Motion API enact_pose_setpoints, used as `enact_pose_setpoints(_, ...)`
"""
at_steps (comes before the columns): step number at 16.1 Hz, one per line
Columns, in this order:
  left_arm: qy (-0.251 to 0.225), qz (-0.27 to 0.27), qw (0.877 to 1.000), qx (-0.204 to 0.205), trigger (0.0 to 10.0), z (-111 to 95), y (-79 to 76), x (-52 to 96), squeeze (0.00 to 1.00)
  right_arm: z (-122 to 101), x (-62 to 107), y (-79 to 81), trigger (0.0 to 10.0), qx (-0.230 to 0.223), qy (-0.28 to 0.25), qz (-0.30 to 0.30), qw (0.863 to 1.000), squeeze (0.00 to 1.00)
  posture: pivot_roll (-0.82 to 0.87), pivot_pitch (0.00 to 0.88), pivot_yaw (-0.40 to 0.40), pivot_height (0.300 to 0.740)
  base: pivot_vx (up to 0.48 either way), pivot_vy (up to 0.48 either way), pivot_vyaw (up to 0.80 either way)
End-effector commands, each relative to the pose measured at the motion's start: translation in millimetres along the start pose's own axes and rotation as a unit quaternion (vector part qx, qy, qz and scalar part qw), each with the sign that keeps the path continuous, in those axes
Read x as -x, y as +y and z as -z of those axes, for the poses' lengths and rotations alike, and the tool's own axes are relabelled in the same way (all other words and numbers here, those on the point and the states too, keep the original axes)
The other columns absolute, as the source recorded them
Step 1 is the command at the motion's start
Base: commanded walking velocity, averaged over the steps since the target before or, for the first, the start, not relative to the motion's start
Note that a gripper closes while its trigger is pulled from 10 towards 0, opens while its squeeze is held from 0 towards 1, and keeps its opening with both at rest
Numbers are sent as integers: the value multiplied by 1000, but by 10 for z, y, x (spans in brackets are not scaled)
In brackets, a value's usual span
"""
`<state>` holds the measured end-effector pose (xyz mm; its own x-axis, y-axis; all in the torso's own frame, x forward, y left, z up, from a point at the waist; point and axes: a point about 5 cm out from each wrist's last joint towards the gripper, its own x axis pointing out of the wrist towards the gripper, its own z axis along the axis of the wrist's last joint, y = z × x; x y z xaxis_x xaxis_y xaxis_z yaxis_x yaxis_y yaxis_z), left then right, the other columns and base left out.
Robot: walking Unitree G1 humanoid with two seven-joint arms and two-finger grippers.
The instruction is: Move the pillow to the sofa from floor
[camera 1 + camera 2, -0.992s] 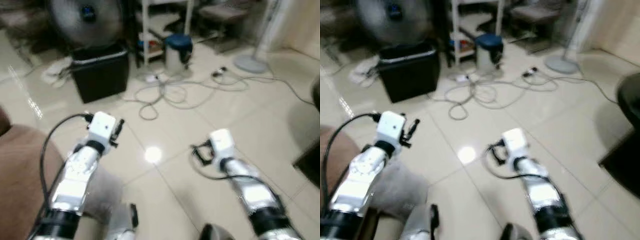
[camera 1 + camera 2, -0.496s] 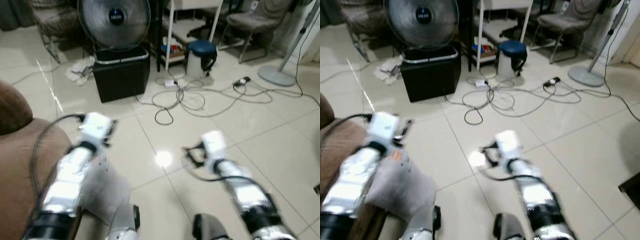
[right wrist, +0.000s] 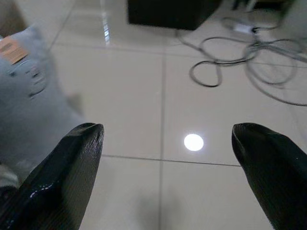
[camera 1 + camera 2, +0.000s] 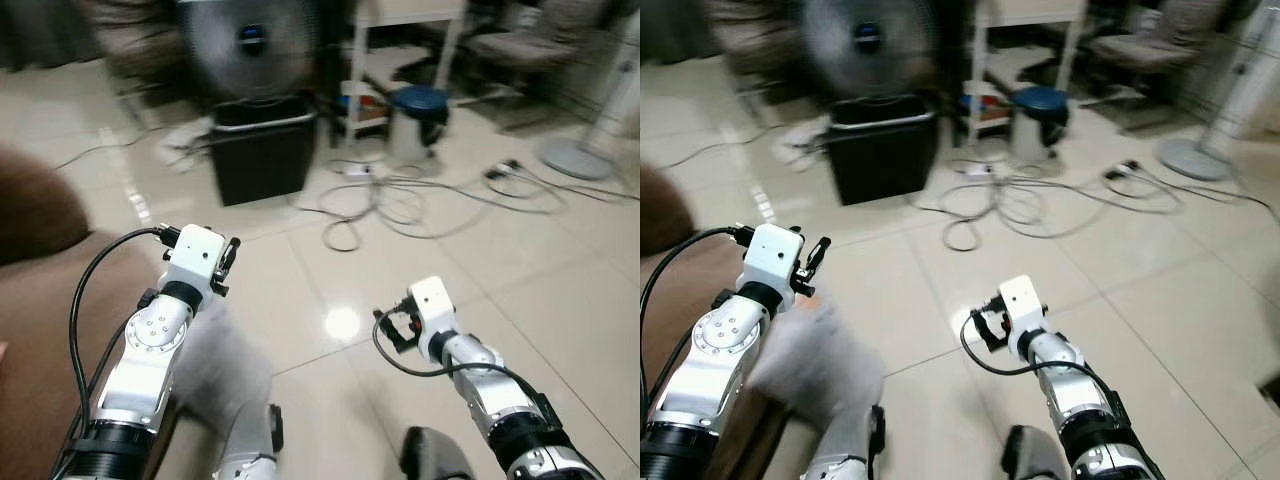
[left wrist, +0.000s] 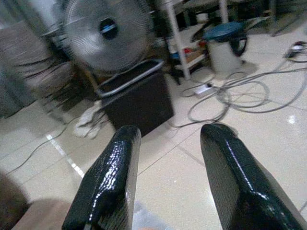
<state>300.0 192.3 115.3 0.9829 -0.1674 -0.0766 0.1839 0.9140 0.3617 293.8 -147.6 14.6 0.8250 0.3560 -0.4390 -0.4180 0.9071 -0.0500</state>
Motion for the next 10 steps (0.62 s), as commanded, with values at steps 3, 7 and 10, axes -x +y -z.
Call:
enact_pose_setpoints(3,-11,-4,1000,1,10000,-43,35,4,0,-74,-74,42,10000,12,-15,-16,1000,0,193,0,-7,606,201,0,800)
enact_pose_setpoints(7,-10,6,1000,2,10000,-33,4,-16,0,-35,-91,23,10000,-8,-14,3,1000,0,191,0,-4,606,154,0,200)
enact_pose_setpoints(10,-2,13,1000,-6,10000,-22,-30,-65,0,36,-71,-26,10000,-9,-1,16,1000,0,178,0,4,606,0,0,0)
